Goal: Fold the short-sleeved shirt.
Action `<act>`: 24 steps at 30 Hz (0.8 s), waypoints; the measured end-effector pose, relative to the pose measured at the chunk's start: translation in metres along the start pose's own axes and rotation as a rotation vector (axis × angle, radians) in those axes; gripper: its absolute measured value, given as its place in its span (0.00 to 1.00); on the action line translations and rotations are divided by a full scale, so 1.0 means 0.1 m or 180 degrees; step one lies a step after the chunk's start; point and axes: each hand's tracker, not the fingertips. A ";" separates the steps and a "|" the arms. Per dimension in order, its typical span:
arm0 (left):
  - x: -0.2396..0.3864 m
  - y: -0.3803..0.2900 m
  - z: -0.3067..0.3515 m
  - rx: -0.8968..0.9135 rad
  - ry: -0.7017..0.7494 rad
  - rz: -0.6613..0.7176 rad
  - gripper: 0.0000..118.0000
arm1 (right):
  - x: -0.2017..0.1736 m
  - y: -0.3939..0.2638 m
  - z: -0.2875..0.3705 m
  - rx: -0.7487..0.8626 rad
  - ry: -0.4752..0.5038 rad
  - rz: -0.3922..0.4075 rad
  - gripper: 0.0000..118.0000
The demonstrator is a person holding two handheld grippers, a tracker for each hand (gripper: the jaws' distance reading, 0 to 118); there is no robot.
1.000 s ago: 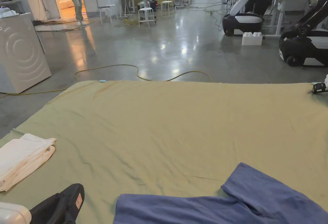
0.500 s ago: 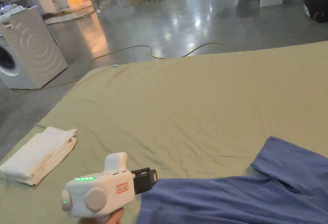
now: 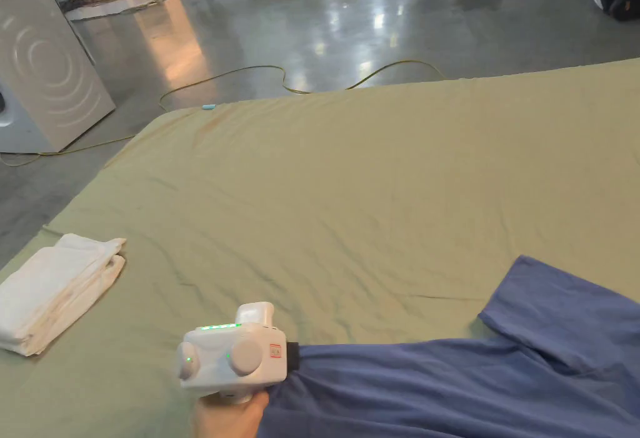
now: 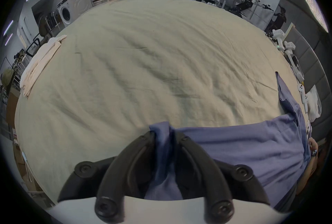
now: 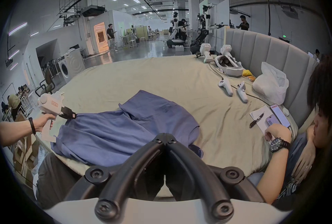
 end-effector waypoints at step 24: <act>0.10 0.16 -0.12 -0.0323 0.0127 -0.0451 0.04 | 0.48 0.62 -3.14 -0.1652 -0.0154 0.0223 0.46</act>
